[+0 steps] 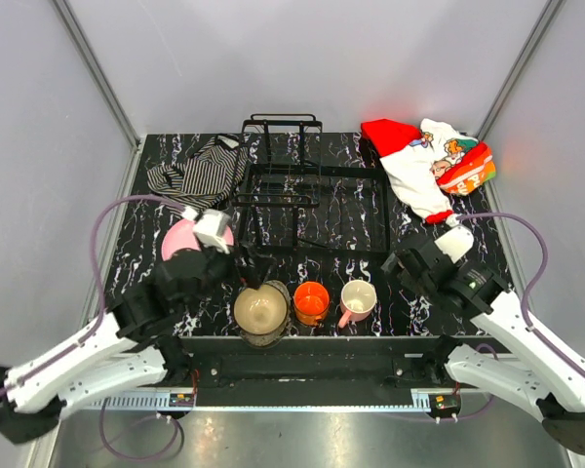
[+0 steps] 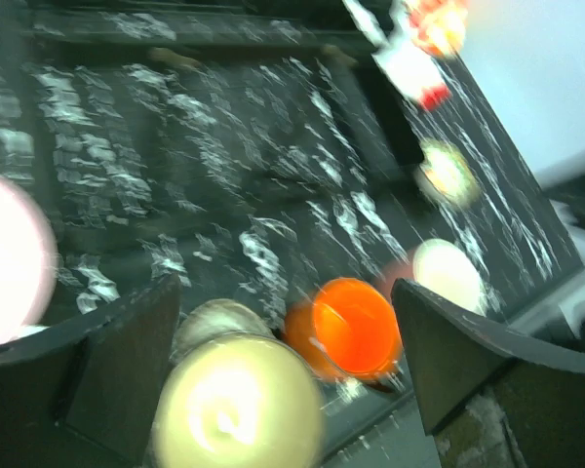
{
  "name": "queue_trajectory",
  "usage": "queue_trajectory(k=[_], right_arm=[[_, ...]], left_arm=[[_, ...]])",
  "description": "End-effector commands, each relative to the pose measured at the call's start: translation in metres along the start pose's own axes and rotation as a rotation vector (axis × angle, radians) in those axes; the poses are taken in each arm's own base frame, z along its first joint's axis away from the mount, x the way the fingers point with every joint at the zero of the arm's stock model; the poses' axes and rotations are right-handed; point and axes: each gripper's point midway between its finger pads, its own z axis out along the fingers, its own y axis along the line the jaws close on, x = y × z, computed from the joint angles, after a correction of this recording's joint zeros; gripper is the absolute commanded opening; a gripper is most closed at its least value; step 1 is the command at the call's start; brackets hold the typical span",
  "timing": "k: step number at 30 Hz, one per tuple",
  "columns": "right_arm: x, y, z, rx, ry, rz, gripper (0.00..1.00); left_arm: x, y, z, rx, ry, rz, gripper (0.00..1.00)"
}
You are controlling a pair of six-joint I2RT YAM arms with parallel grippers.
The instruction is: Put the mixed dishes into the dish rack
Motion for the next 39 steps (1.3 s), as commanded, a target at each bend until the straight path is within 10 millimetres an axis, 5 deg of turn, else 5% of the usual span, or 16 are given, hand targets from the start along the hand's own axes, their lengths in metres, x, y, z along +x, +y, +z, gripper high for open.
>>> queue_trajectory(k=[1,6,12,22,29,39], right_arm=[[-0.035,-0.01,-0.018,-0.009,-0.141,0.092,1.0],[-0.048,-0.021,-0.029,0.014,-0.18,0.098,1.0],[-0.046,-0.028,-0.031,0.011,-0.18,0.104,1.0],[-0.052,-0.039,-0.042,-0.025,-0.213,0.119,1.0],[-0.056,-0.046,-0.046,-0.027,-0.231,0.128,1.0],[-0.06,-0.046,-0.053,-0.049,-0.242,0.139,1.0]], left_arm=[[-0.005,-0.038,0.002,-0.017,-0.036,0.021,0.93],[0.045,-0.081,0.029,-0.037,0.075,0.115,0.93],[0.077,-0.127,0.057,0.025,0.129,0.154,0.93],[0.076,-0.169,0.088,0.195,0.106,0.402,0.91],[0.085,-0.178,0.102,0.305,0.177,0.51,0.94],[0.083,-0.164,0.125,0.424,0.235,0.725,0.96]])
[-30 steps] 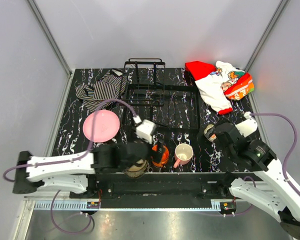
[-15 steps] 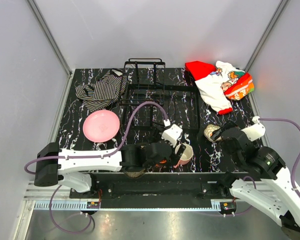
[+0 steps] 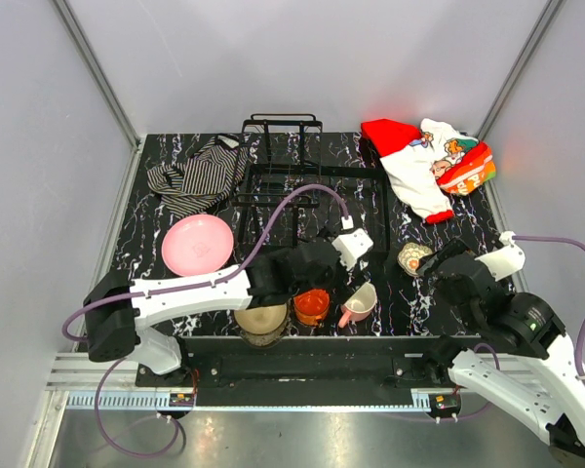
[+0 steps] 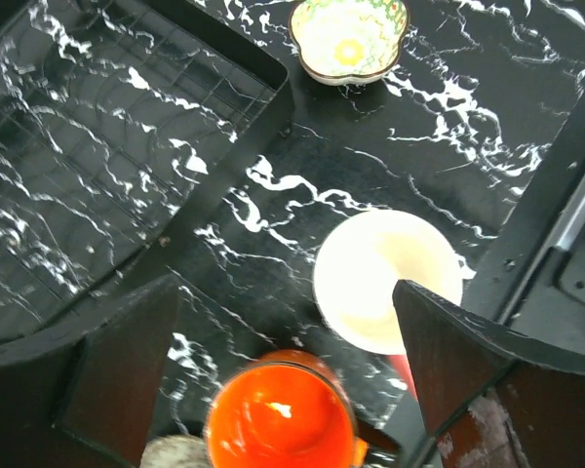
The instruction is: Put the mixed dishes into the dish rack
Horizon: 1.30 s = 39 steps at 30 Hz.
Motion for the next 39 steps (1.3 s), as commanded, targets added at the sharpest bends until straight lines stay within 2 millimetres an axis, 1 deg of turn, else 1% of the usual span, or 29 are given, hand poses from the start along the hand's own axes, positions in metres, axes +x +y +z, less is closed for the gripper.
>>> queue_trajectory(k=[1,3,4,6,8,9,10,12,13,19,26,27,29,31,36,39], right_arm=[[-0.016,-0.003,-0.004,0.007,-0.063,0.015,1.0],[-0.016,-0.003,-0.004,0.009,-0.063,0.011,1.0],[-0.016,-0.003,-0.004,0.007,-0.062,0.012,1.0],[-0.016,-0.003,-0.005,0.007,-0.06,0.012,1.0],[-0.016,-0.004,-0.005,0.005,-0.062,0.014,1.0],[-0.017,-0.005,-0.005,0.006,-0.065,0.018,1.0],[-0.017,-0.006,-0.006,0.006,-0.065,0.018,1.0],[-0.017,-0.007,-0.006,0.005,-0.067,0.022,1.0],[-0.017,-0.007,-0.007,0.004,-0.066,0.021,1.0],[-0.019,-0.008,-0.008,0.005,-0.069,0.02,1.0],[-0.02,-0.011,-0.009,0.011,-0.073,0.009,1.0],[-0.02,-0.012,-0.009,0.012,-0.074,0.008,1.0],[-0.021,-0.013,-0.009,0.013,-0.078,0.007,1.0],[-0.022,-0.014,-0.01,0.014,-0.084,0.01,1.0],[-0.023,-0.015,-0.009,0.017,-0.091,0.009,1.0],[-0.022,-0.016,-0.008,0.021,-0.093,0.012,1.0]], left_arm=[[-0.025,-0.008,0.004,0.104,-0.056,0.168,0.96],[-0.026,-0.008,0.008,0.132,-0.052,0.176,0.96],[-0.023,-0.011,0.012,0.148,-0.04,0.187,0.96],[-0.021,-0.016,0.017,0.183,-0.028,0.196,0.96],[-0.015,-0.026,0.022,0.236,-0.011,0.205,0.96],[-0.016,-0.028,0.024,0.248,-0.01,0.205,0.96],[-0.01,-0.031,0.029,0.26,0.006,0.208,0.95],[-0.007,-0.033,0.033,0.274,0.015,0.212,0.94],[-0.002,-0.033,0.037,0.274,0.03,0.213,0.94],[0.007,-0.031,0.052,0.311,0.058,0.195,0.89],[0.002,-0.022,0.066,0.338,0.056,0.179,0.82],[0.004,-0.021,0.069,0.342,0.064,0.176,0.81],[0.003,-0.021,0.071,0.361,0.07,0.171,0.78],[0.006,-0.022,0.073,0.382,0.083,0.172,0.75],[0.015,-0.026,0.074,0.42,0.113,0.182,0.72],[0.022,-0.029,0.069,0.448,0.133,0.194,0.71]])
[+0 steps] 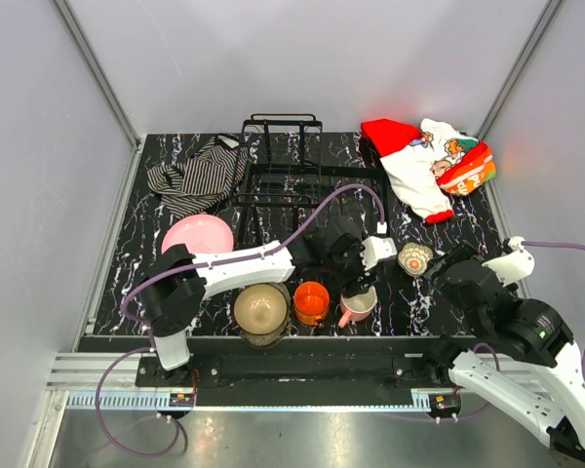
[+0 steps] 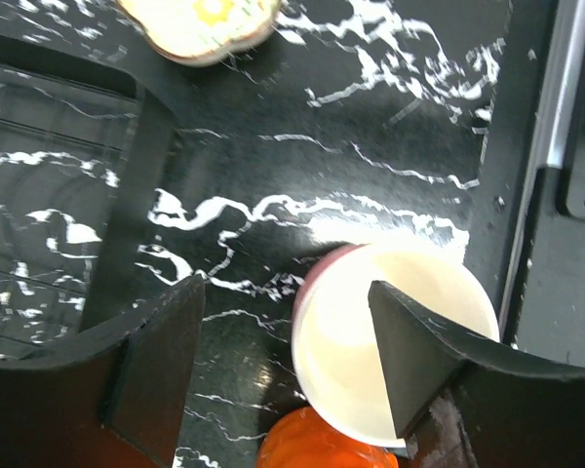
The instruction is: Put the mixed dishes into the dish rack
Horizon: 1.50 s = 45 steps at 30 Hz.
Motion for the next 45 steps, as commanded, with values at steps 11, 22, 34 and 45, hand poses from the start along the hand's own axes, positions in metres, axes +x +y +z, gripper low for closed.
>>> queue_trajectory(k=[11,22,34,45], right_arm=[[-0.006,-0.002,0.001,0.005,-0.038,0.017,1.0],[-0.007,-0.003,-0.001,-0.004,-0.04,0.031,1.0],[-0.007,-0.003,0.0,-0.004,-0.042,0.034,1.0],[-0.007,-0.004,0.0,-0.004,-0.045,0.041,1.0]], left_arm=[[0.008,-0.011,0.002,0.089,0.043,0.046,0.68],[0.018,-0.01,0.019,0.108,0.084,0.023,0.55],[0.013,-0.012,0.018,0.116,0.088,0.01,0.38],[0.011,-0.013,0.015,0.117,0.089,0.002,0.07]])
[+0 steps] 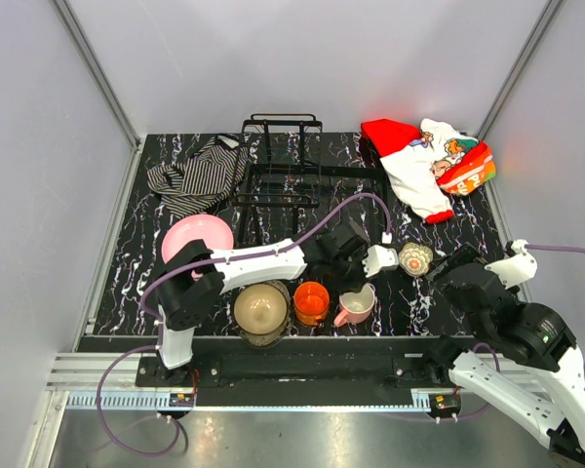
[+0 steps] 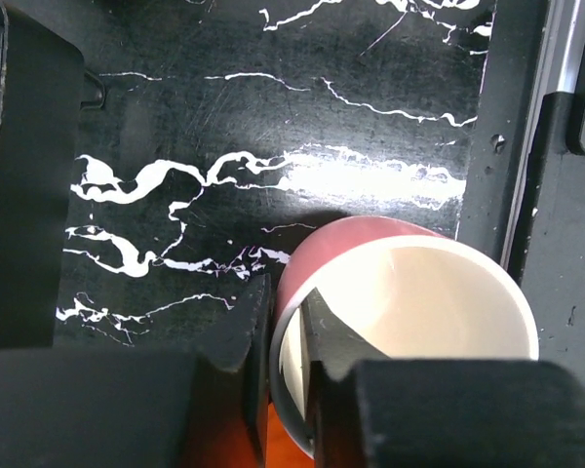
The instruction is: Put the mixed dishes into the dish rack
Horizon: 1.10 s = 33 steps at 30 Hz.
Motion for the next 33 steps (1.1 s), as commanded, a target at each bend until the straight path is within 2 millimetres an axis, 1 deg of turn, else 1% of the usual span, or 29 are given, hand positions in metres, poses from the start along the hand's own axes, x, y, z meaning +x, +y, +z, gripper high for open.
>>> queue_trajectory(k=[1,4,7,8,10,11,12,13,14,16,17,18,19,20,21,22,23,24,25,26,27,28,29,30,31,32,33], right_arm=[[-0.006,0.0,0.001,0.006,-0.034,0.031,1.0],[-0.007,-0.002,0.001,0.018,-0.04,0.036,1.0],[-0.011,-0.005,-0.001,0.025,-0.052,0.045,1.0],[-0.012,-0.006,-0.002,0.024,-0.055,0.047,1.0],[-0.017,-0.008,-0.005,0.022,-0.068,0.06,1.0],[-0.02,-0.009,-0.007,0.02,-0.076,0.069,1.0],[-0.023,-0.01,-0.009,0.016,-0.081,0.071,1.0],[-0.026,-0.01,-0.011,0.013,-0.092,0.074,1.0],[-0.028,-0.011,-0.012,0.012,-0.099,0.073,1.0],[-0.034,-0.011,-0.015,0.009,-0.112,0.076,1.0],[-0.035,-0.013,-0.016,0.011,-0.114,0.073,1.0],[-0.037,-0.013,-0.018,0.011,-0.119,0.069,1.0],[-0.039,-0.013,-0.018,0.011,-0.127,0.067,1.0],[-0.041,-0.014,-0.019,0.012,-0.135,0.061,1.0],[-0.045,-0.014,-0.021,0.008,-0.145,0.058,1.0],[-0.049,-0.014,-0.022,0.01,-0.159,0.057,1.0],[-0.051,-0.014,-0.023,0.012,-0.165,0.043,1.0],[-0.055,-0.01,-0.025,-0.005,-0.171,0.046,1.0],[-0.056,-0.006,-0.025,-0.015,-0.173,0.032,1.0],[-0.057,0.002,-0.024,-0.033,-0.173,-0.006,1.0],[-0.058,0.007,-0.024,-0.046,-0.169,-0.028,1.0],[-0.053,0.014,-0.023,-0.068,-0.145,-0.055,1.0],[-0.052,0.025,-0.02,-0.08,-0.132,-0.109,1.0],[-0.049,0.029,-0.019,-0.085,-0.113,-0.141,1.0],[-0.044,0.037,-0.018,-0.1,-0.082,-0.166,0.99],[-0.043,0.045,-0.017,-0.097,-0.064,-0.209,0.99],[-0.042,0.049,-0.016,-0.102,-0.055,-0.228,0.99]], left_arm=[[-0.025,-0.003,-0.008,0.018,-0.062,-0.001,0.0],[-0.032,-0.003,-0.013,0.008,-0.071,-0.031,0.0],[-0.05,-0.002,-0.025,-0.016,-0.106,-0.09,0.0],[-0.059,0.001,-0.031,-0.04,-0.123,-0.11,0.0],[-0.076,0.002,-0.045,-0.067,-0.169,-0.171,0.0],[-0.087,0.005,-0.052,-0.086,-0.201,-0.165,0.0],[-0.099,0.003,-0.065,-0.094,-0.244,-0.193,0.0],[-0.106,0.002,-0.071,-0.098,-0.273,-0.23,0.0],[-0.116,0.006,-0.078,-0.126,-0.309,-0.244,0.0],[-0.134,0.008,-0.098,-0.158,-0.371,-0.283,0.0],[-0.137,0.016,-0.105,-0.211,-0.389,-0.309,0.0],[-0.143,0.02,-0.115,-0.245,-0.412,-0.331,0.0],[-0.152,0.025,-0.126,-0.275,-0.445,-0.378,0.0],[-0.149,0.037,-0.134,-0.358,-0.441,-0.415,0.0],[-0.151,0.041,-0.141,-0.392,-0.45,-0.436,0.0],[-0.164,0.046,-0.156,-0.423,-0.486,-0.459,0.0],[-0.159,0.053,-0.162,-0.482,-0.465,-0.48,0.0],[-0.16,0.057,-0.162,-0.505,-0.449,-0.485,0.0],[-0.169,0.058,-0.175,-0.523,-0.452,-0.485,0.0],[-0.172,0.064,-0.182,-0.562,-0.451,-0.498,0.0],[-0.171,0.069,-0.174,-0.58,-0.428,-0.513,0.0],[-0.181,0.068,-0.186,-0.584,-0.436,-0.521,0.0],[-0.179,0.072,-0.174,-0.586,-0.402,-0.527,0.0],[-0.18,0.074,-0.173,-0.594,-0.389,-0.533,0.0],[-0.186,0.073,-0.185,-0.606,-0.392,-0.555,0.0],[-0.181,0.079,-0.173,-0.627,-0.355,-0.56,0.0],[-0.182,0.081,-0.175,-0.636,-0.347,-0.565,0.0]])
